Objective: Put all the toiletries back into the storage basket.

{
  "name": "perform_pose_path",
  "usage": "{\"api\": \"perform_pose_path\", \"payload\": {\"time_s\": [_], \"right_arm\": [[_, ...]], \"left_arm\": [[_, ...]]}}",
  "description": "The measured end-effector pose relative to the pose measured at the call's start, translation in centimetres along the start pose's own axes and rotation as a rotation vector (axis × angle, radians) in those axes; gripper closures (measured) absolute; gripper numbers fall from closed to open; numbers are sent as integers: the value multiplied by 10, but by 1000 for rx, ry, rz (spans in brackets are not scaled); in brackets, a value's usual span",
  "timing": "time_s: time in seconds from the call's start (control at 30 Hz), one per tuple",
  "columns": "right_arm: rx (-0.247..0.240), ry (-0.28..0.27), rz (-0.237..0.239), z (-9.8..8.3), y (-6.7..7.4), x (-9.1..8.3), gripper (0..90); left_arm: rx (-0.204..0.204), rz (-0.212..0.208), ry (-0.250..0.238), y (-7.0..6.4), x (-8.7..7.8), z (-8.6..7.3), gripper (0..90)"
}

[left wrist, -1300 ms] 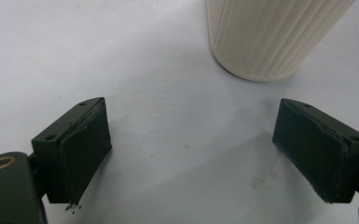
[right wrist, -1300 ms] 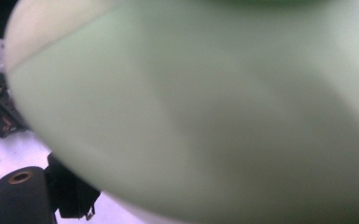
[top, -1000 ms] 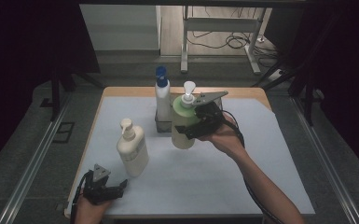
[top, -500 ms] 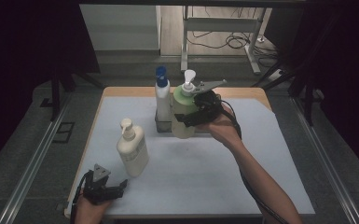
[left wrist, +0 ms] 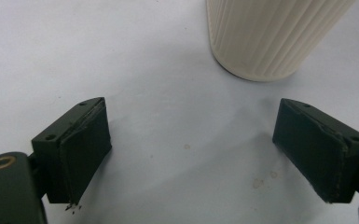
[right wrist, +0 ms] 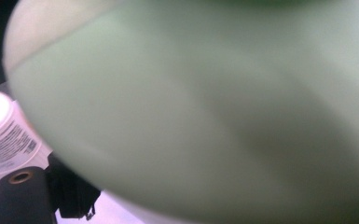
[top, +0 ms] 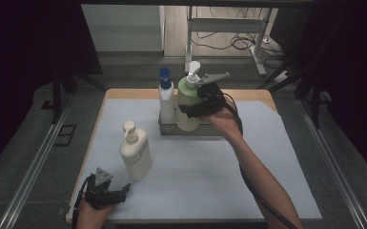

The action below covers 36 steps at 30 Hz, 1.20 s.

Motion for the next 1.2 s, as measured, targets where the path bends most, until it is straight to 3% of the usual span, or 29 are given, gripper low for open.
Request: {"api": "perform_pose_path", "payload": {"time_s": [0.43, 0.77, 1.2], "right_arm": [[36, 0, -53, 6, -22, 21, 131], [31, 8, -95, 1, -35, 42, 131], [9, 50, -80, -15, -30, 65, 131]], "left_arm": [[-2, -1, 3, 0, 0, 0, 107], [-2, -1, 3, 0, 0, 0, 106], [-3, -1, 3, 0, 0, 0, 107]]}}
Point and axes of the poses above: each handheld gripper's, and its own axes: x roughly forward along the jaws, z roughly out of its top, y roughly to its left, the point moved 8 cm from there along x, roughly forward along the jaws, and after that the axes turned 2 degrees about -x, right-handed, at the moved point
